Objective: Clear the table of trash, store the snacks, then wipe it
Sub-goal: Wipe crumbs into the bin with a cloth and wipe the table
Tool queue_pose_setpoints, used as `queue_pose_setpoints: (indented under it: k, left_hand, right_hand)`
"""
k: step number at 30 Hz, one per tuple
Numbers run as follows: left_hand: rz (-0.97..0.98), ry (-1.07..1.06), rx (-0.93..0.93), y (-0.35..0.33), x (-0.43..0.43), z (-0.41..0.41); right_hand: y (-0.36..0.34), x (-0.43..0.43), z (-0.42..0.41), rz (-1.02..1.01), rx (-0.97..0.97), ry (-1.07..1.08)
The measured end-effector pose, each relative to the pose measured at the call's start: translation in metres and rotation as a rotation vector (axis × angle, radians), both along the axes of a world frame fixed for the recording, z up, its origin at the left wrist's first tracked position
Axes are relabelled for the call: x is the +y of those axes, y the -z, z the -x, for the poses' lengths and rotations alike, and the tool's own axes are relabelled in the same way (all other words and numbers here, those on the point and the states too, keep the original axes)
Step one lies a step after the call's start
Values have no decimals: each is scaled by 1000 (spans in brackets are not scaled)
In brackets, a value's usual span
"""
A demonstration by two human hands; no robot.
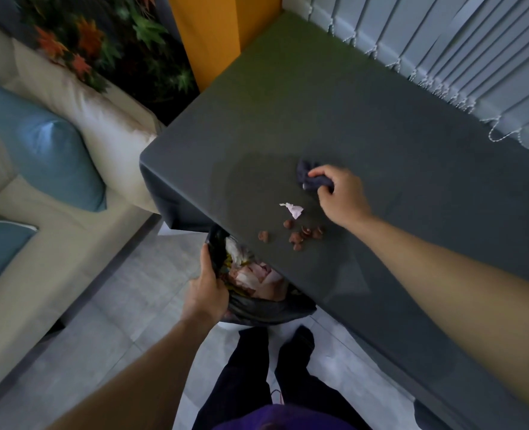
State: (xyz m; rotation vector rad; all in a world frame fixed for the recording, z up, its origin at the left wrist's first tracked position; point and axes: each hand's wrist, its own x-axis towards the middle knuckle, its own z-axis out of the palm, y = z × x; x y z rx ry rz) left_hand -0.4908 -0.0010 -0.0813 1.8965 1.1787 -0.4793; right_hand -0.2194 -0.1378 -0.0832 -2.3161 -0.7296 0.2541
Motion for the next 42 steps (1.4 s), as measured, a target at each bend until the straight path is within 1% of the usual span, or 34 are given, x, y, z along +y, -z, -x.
queue_pose_setpoints:
  k: [4,5,6,8,10,12,17,21,24,29,31,33,35,38,40,42]
  left_hand:
    - [9,-1,7,-4,-7,3]
    - [13,-5,5,-5,-8,4]
    - [16,-9,0,-5,-9,5]
    - [21,-16,-6,-6,-12,7]
    - [20,-26,0,-7,-15,7]
    - [17,-35,-6,-6,-17,8]
    - [6,-37,-22,-6,-21,12]
    - [-42,-23,-27,-6,-23,14]
    - [-73,-23,-45,-9,-25,16]
    - [-69,-20,-49,-9,-26,20]
    - [-60,-29,-51,-8,-26,22]
    - [-46,-38,-45,-8,-25,22]
    - [-48,-38,-30,-7,-24,22]
    - [-45,-47,-34,-7,-23,21]
    - [-36,-49,-39,-9,-23,20]
    - [-26,-54,-36,-8,-22,20]
  right_hand:
    - [-3,-11,31,-15,95,-253]
    - [-4,-13,34,-33,80,-261]
    - [-3,-15,35,-60,42,-216]
    - [0,-21,30,-77,-34,-44]
    - [2,-26,28,-25,-28,36]
    - [3,-27,37,22,-3,-25]
    - [4,-23,97,19,88,-253]
    - [7,-25,142,-11,61,-398]
    - [9,-29,155,-21,73,-480]
    - [2,-25,148,-21,120,-415]
    - [-2,-20,136,-63,115,-299]
    - [-3,-15,119,-113,70,-130]
    - [-3,-10,102,-94,67,-19]
    - [5,-7,96,70,73,-55]
    - [6,-9,104,89,116,-109]
    - [4,-13,119,54,159,-249]
